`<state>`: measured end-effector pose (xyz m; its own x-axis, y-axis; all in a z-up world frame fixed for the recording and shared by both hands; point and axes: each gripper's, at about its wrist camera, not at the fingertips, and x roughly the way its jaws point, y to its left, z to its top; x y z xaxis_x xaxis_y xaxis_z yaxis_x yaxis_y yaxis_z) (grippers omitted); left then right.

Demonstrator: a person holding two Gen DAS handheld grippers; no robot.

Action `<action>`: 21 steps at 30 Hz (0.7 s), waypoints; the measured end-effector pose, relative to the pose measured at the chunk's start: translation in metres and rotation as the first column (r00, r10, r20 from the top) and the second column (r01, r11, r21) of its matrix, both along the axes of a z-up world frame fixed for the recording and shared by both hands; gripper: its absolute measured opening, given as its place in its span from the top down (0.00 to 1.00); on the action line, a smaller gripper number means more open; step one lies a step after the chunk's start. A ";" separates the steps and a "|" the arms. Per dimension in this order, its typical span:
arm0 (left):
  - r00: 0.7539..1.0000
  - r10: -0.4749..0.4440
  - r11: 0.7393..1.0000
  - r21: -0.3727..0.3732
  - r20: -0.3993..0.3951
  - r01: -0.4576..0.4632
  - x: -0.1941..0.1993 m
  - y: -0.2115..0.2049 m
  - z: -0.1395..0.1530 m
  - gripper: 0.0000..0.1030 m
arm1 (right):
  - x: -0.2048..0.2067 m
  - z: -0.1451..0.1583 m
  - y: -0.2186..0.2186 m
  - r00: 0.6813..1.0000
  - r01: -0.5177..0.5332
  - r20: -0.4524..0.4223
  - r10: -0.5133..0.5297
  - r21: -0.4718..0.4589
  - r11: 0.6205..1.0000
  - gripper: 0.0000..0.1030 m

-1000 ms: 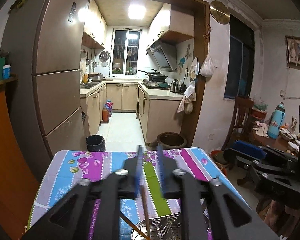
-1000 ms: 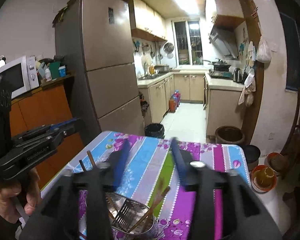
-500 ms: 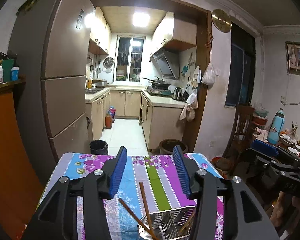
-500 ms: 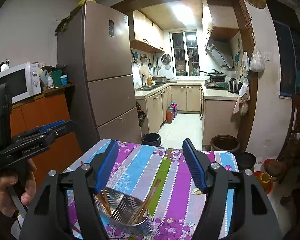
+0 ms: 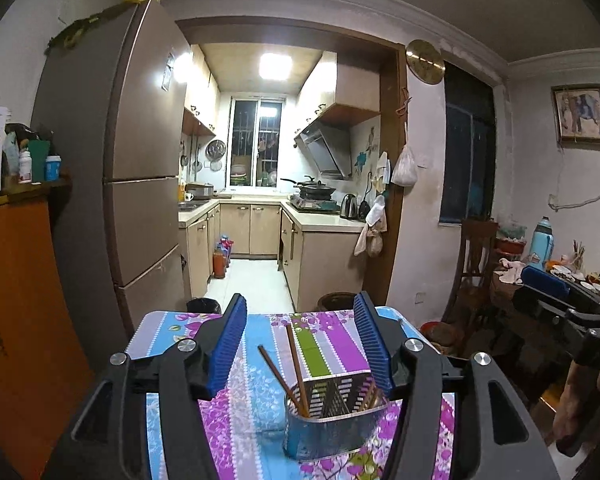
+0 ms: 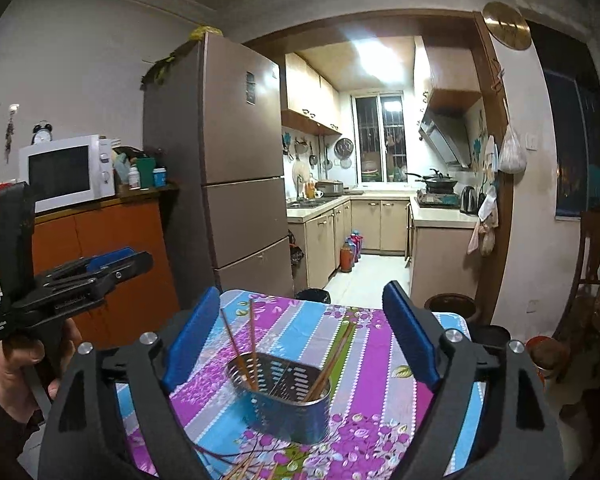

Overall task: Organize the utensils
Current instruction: 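Move the right tool back toward the remaining chopsticks while the left tool follows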

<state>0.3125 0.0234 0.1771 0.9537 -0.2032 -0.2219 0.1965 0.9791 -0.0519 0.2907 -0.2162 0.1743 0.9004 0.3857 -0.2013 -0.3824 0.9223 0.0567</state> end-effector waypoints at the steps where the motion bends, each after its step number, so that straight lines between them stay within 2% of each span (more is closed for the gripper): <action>1: 1.000 0.002 1.000 -0.005 0.006 -0.002 -0.009 0.003 -0.001 0.44 | -0.007 -0.001 0.000 1.000 -0.001 0.005 0.001 0.002 1.000 0.19; 4: 0.999 0.010 1.000 -0.009 0.032 -0.010 -0.031 0.011 -0.004 0.43 | -0.030 -0.004 0.001 1.000 -0.005 0.026 0.005 0.010 1.000 0.15; 6: 0.999 0.014 1.000 -0.012 0.045 -0.013 -0.046 0.016 -0.007 0.39 | -0.043 -0.006 0.000 0.999 -0.009 0.038 0.008 0.015 1.000 0.14; 9: 0.997 0.016 1.000 -0.020 0.072 -0.014 -0.081 0.026 -0.020 0.36 | -0.070 -0.011 -0.001 0.998 -0.015 0.068 0.013 0.025 1.000 0.11; 12: 0.996 0.015 1.000 -0.006 0.086 -0.015 -0.111 0.030 -0.041 0.33 | -0.098 -0.022 -0.001 0.995 -0.019 0.097 0.017 0.019 1.000 0.11; 16: 0.999 -0.001 1.000 0.021 0.054 0.000 -0.150 0.031 -0.088 0.33 | -0.138 -0.050 0.000 0.994 -0.020 0.109 0.018 0.017 1.000 0.11; 18: 1.000 -0.008 0.999 0.046 0.023 0.007 -0.160 0.028 -0.113 0.33 | -0.159 -0.074 0.000 0.995 -0.016 0.101 0.015 0.009 1.000 0.18; 20: 0.999 -0.029 0.998 0.058 -0.035 0.031 -0.169 0.024 -0.146 0.33 | -0.170 -0.097 0.001 0.998 -0.009 0.060 0.009 0.003 1.000 0.36; 21: 0.998 -0.038 0.997 0.059 -0.054 0.041 -0.172 0.024 -0.158 0.33 | -0.173 -0.108 0.003 0.999 -0.014 0.032 0.014 0.000 1.000 0.40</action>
